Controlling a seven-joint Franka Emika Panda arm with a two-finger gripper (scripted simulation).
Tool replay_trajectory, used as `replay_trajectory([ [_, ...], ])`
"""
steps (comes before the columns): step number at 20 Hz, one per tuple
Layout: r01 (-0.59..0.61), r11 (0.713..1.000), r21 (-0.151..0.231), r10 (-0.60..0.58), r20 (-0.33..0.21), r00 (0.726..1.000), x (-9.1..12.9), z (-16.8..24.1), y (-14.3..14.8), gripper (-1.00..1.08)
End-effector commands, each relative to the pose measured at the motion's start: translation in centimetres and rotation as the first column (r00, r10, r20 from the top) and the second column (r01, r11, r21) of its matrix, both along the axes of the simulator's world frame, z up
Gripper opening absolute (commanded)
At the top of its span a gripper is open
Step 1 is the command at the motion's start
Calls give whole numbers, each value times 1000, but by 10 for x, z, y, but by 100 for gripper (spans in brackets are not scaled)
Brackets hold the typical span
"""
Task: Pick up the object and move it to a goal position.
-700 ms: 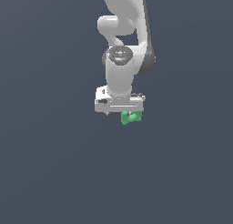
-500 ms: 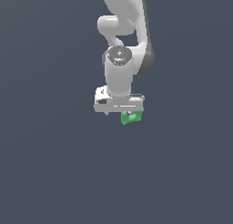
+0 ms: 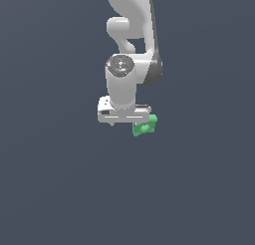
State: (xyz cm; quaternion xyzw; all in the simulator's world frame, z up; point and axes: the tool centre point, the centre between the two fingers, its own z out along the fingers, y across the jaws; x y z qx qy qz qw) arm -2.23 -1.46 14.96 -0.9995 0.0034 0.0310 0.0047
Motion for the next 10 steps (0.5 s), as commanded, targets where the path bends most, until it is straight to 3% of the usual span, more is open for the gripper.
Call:
replay_trajectory([
  [1, 1, 1000, 0, -1, 0, 1000, 0, 0, 1, 100],
  [10, 64, 998, -5, -64, 2, 998, -2, 0, 6, 100],
])
